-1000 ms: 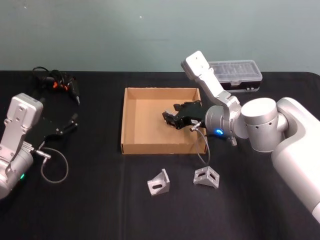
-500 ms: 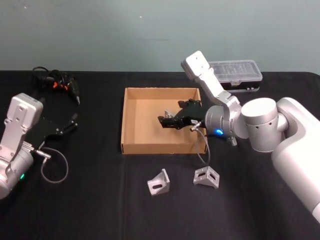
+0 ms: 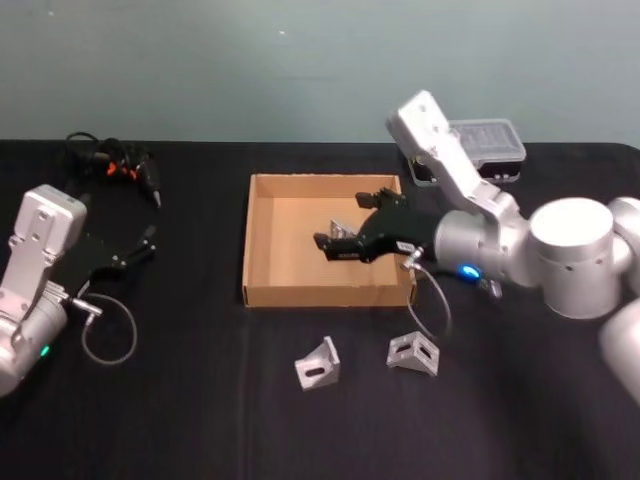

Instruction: Use one hand to pick up the angle iron from the table and place it into the box.

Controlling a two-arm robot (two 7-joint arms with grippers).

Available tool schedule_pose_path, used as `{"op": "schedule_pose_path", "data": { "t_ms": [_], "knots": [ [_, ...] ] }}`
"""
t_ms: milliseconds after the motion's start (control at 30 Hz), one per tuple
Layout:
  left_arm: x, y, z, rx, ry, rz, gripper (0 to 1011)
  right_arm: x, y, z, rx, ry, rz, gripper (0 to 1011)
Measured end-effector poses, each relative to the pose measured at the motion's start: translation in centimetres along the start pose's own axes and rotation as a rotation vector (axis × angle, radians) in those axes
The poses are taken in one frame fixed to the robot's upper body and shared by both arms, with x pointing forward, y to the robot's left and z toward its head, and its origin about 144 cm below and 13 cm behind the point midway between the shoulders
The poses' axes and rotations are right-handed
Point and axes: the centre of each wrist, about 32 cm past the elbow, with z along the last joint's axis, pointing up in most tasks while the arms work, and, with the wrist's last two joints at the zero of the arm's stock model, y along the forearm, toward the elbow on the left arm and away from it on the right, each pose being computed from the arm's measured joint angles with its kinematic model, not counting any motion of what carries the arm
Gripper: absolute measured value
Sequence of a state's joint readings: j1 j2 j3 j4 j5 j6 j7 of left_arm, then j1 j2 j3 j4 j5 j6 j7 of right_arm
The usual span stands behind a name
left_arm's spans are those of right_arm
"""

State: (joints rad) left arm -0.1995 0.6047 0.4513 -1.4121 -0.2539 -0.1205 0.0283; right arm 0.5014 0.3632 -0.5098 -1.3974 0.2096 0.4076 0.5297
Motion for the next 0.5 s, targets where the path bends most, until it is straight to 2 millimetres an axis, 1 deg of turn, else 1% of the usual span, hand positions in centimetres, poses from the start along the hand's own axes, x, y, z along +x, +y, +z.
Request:
{"op": "schedule_pose_path", "data": {
  "t_ms": [133, 167, 267, 333, 367, 400, 433, 467, 500],
  "knots": [
    [0.0, 0.0, 0.0, 0.0, 0.0, 0.0, 1011, -0.7, -2.1, -0.5, 0.016, -0.011, 0.036, 1000],
    [0.0, 0.0, 0.0, 0.0, 0.0, 0.0, 1011, -1.1, -3.1, -0.8, 0.02, -0.011, 0.053, 1000],
    [0.0, 0.0, 0.0, 0.0, 0.0, 0.0, 1011, -1.8, -5.2, -1.5, 0.018, -0.008, 0.086, 1000],
    [0.0, 0.0, 0.0, 0.0, 0.0, 0.0, 1011, -2.1, -6.3, -2.0, 0.01, -0.006, 0.101, 1000],
    [0.0, 0.0, 0.0, 0.0, 0.0, 0.0, 1011, -2.3, -7.4, -2.5, 0.001, -0.002, 0.113, 1000],
    [0.0, 0.0, 0.0, 0.0, 0.0, 0.0, 1011, -2.4, -7.8, -2.7, -0.001, 0.0, 0.119, 1000],
    [0.0, 0.0, 0.0, 0.0, 0.0, 0.0, 1011, -2.6, -8.8, -3.2, -0.012, 0.004, 0.13, 1000],
    [0.0, 0.0, 0.0, 0.0, 0.0, 0.0, 1011, -2.6, -8.8, -3.2, -0.012, 0.004, 0.13, 1000],
    [0.0, 0.0, 0.0, 0.0, 0.0, 0.0, 1011, -2.7, -9.7, -3.6, -0.021, 0.004, 0.142, 1000]
  ]
}}
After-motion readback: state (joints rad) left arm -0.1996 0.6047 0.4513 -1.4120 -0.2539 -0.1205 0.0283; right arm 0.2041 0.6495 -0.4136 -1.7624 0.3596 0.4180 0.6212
